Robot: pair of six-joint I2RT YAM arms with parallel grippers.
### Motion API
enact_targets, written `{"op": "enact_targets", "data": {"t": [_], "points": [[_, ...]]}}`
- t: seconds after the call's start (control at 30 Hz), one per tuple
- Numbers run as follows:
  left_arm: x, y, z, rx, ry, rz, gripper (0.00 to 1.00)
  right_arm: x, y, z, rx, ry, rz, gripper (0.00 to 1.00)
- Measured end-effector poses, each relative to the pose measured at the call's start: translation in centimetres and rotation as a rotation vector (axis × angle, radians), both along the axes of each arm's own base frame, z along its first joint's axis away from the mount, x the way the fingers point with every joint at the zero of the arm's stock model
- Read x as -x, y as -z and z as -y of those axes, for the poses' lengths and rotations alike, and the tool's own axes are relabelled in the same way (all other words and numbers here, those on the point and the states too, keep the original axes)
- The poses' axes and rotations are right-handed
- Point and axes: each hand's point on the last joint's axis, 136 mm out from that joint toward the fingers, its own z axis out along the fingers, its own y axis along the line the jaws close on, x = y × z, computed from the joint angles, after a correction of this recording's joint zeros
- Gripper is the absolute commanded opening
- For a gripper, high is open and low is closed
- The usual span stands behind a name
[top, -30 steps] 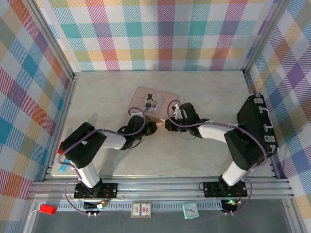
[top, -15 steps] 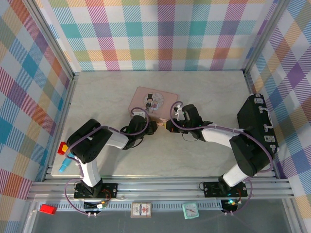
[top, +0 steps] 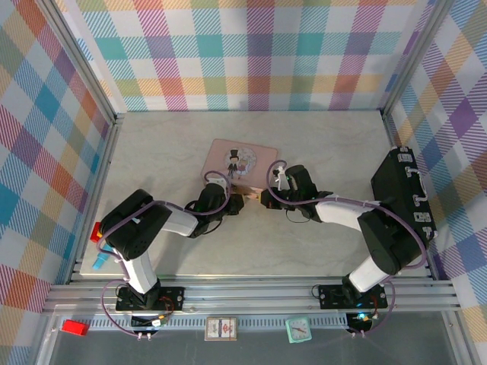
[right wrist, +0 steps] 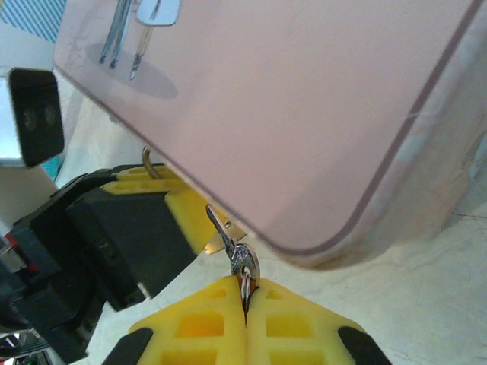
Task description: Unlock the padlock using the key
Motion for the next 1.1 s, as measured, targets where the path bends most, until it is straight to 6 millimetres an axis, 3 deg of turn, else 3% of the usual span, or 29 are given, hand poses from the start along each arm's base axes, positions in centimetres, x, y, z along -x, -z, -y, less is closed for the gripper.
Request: {"op": "enact_targets", "data": {"t": [0.23,0.7,0.9,1.1], "points": [[1.3,-0.4,1.0,0.039,0.089,-0.052,0.01,-0.8,2.1,1.1,0.024,0.019,-0.063,0.00],[2.1,-1.3,2.1,0.145,0.141,-0.163,0.00,-1.3,1.6,1.5,-0.017,0.042,-0.081,0.00],[1.2,-2.1,2.8,0.209,0.096,-0.217,0.00,0.8,1.2,2.2,-0.109,0.103,-0.148,0.00],[-0.3,-3.1,3.6,0.296,0.046,-0.230,0.00,3.7,2.6,2.2,-0.197,0.158,-0.288,0.00]]}}
